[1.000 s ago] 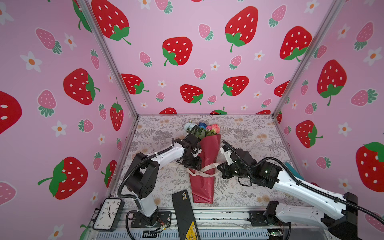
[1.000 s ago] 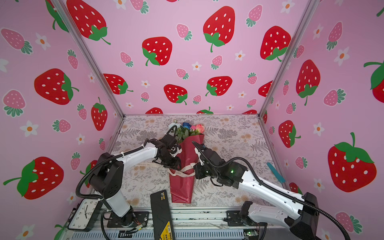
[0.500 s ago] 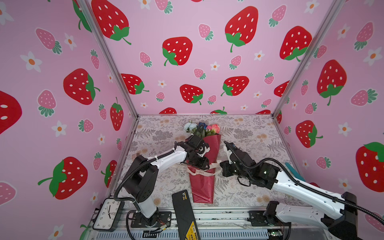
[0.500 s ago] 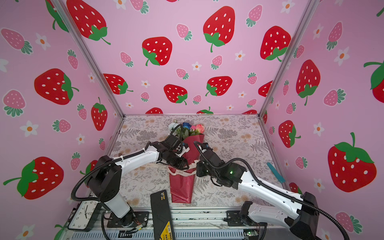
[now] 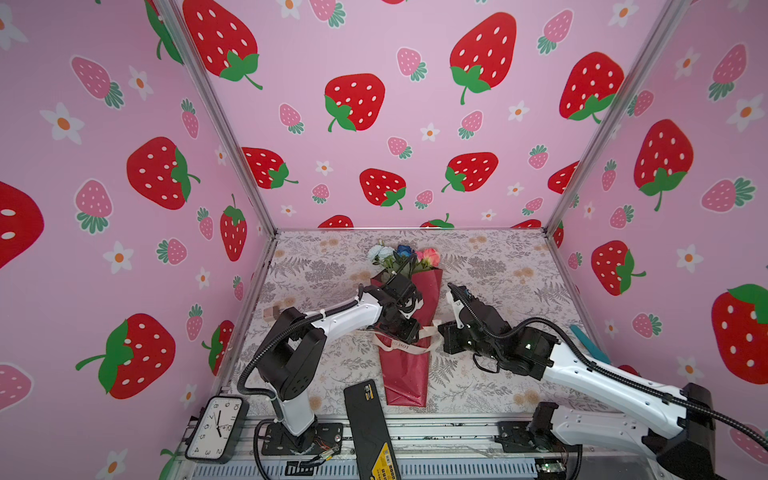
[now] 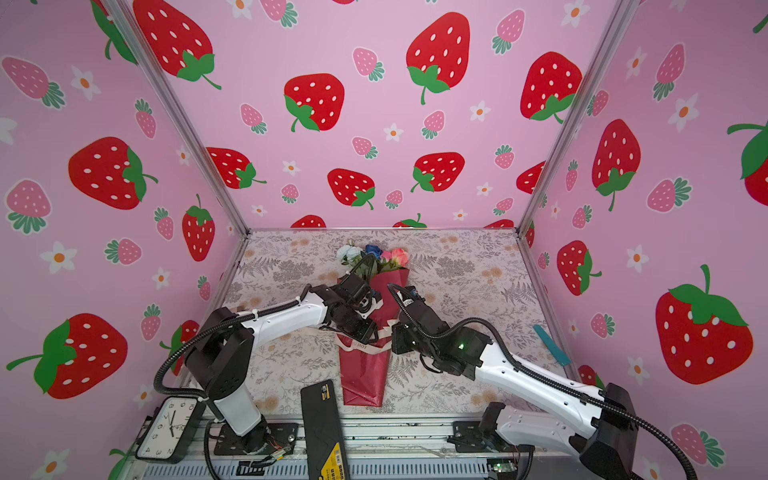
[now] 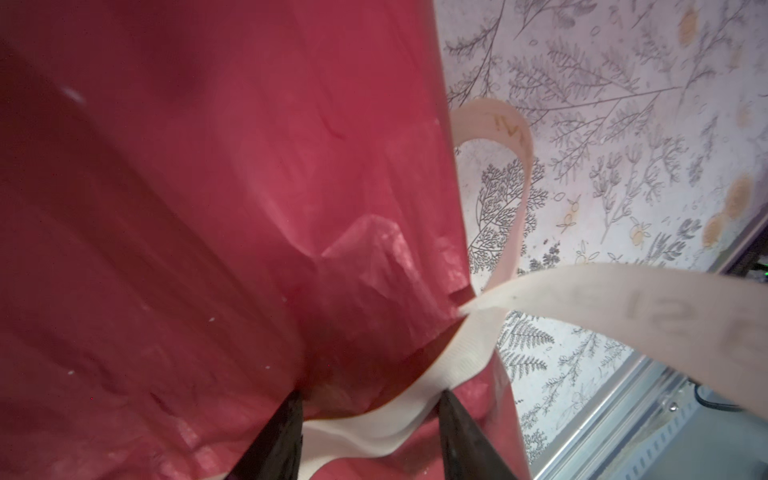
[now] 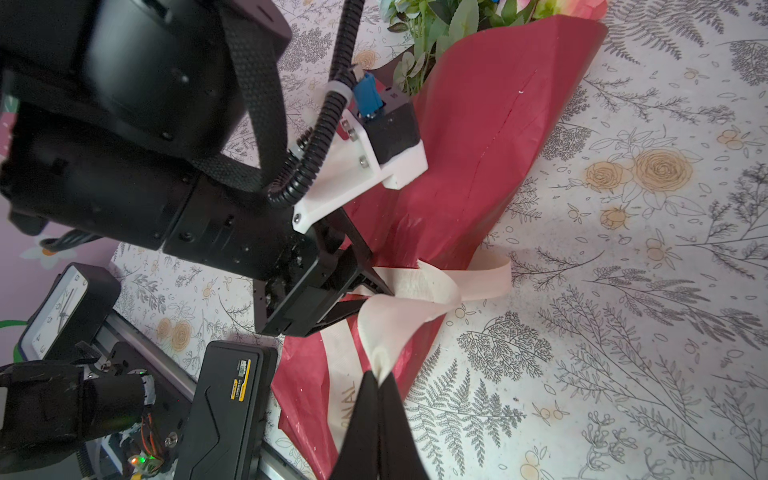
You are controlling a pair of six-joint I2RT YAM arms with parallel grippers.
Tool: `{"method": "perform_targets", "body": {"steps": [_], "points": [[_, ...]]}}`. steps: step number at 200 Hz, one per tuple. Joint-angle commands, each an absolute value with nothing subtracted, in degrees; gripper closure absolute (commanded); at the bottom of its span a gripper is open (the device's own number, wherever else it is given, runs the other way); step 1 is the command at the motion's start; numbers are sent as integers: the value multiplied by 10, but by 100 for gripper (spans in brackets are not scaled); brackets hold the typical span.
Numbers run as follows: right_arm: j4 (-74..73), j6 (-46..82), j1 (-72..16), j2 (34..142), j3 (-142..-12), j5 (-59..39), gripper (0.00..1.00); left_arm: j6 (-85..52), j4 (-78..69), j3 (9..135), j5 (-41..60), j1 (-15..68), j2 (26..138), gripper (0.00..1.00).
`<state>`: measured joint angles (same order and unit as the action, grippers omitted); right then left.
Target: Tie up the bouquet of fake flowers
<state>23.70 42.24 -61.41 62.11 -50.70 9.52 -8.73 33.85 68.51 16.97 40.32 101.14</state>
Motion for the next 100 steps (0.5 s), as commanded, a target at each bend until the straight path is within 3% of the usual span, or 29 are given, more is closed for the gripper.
{"method": "perform_targets", "body": {"steps": [1,28,60,100], "points": [[229,431,-616,613,-498,96,100,-78,349,714,162,410,1022,49],[230,426,-615,607,-494,95,100,-82,348,717,157,410,1020,59],[218,413,-616,584,-484,87,100,-80,352,725,152,410,1013,77],[192,395,-616,561,-464,66,100,-83,356,738,139,409,1014,90]]}}
